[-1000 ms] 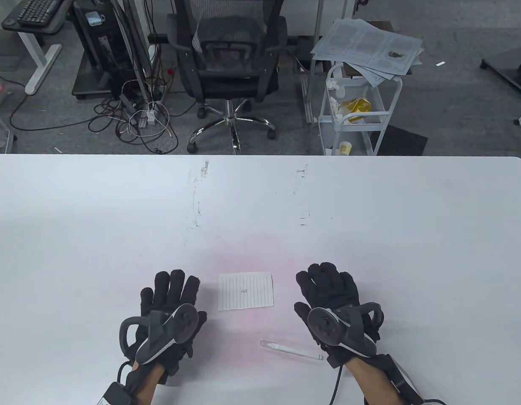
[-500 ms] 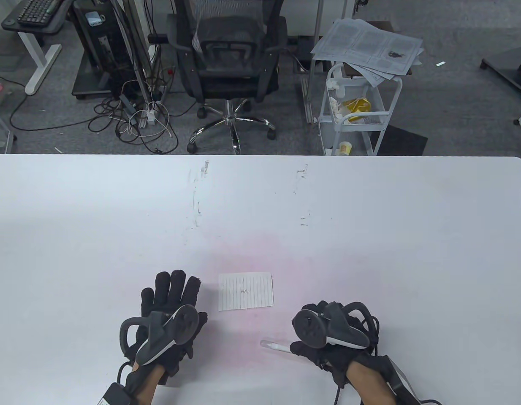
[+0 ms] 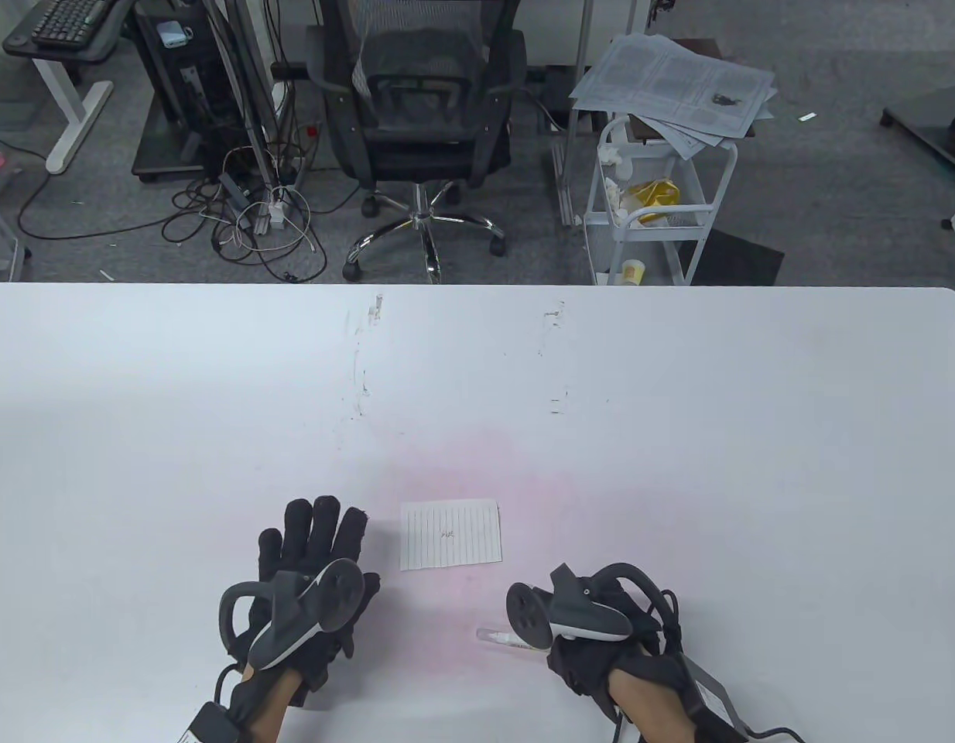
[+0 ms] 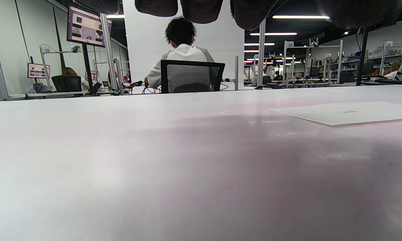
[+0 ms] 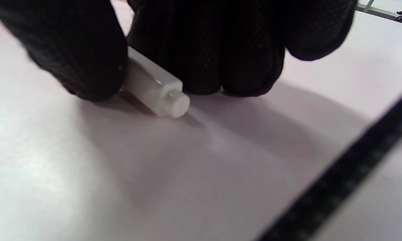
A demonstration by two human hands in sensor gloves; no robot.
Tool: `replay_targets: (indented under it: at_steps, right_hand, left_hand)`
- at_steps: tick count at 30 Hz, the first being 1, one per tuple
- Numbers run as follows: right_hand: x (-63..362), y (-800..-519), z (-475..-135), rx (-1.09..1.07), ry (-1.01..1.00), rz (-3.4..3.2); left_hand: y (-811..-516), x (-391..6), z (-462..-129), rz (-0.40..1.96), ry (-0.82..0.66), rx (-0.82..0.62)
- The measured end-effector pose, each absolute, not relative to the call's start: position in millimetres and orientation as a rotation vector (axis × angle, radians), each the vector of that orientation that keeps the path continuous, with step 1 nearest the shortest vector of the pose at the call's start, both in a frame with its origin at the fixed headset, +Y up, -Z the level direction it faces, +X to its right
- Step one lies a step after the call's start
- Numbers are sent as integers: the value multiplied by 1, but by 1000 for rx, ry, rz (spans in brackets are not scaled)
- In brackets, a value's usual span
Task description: Squeeze and apply correction pen on text
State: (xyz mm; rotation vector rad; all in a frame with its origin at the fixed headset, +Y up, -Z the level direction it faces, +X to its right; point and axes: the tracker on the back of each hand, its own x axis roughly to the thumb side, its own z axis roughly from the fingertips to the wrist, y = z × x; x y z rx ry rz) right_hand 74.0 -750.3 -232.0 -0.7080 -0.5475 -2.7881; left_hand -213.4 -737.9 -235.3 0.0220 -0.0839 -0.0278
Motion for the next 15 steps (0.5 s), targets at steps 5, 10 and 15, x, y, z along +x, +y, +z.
replay_targets:
  at_steps: [5, 10, 15]
  right_hand:
    - [82, -738, -236, -789, -406, -2973]
    - [91, -717, -235, -897, -114, -3163]
    - [102, -705, -235, -997, 156, -3345]
  left_hand:
    - [-737, -213, -235, -22, -87, 30]
    - [-737, -212, -235, -22, -92, 31]
    - [-736, -210, -234, -11, -108, 55]
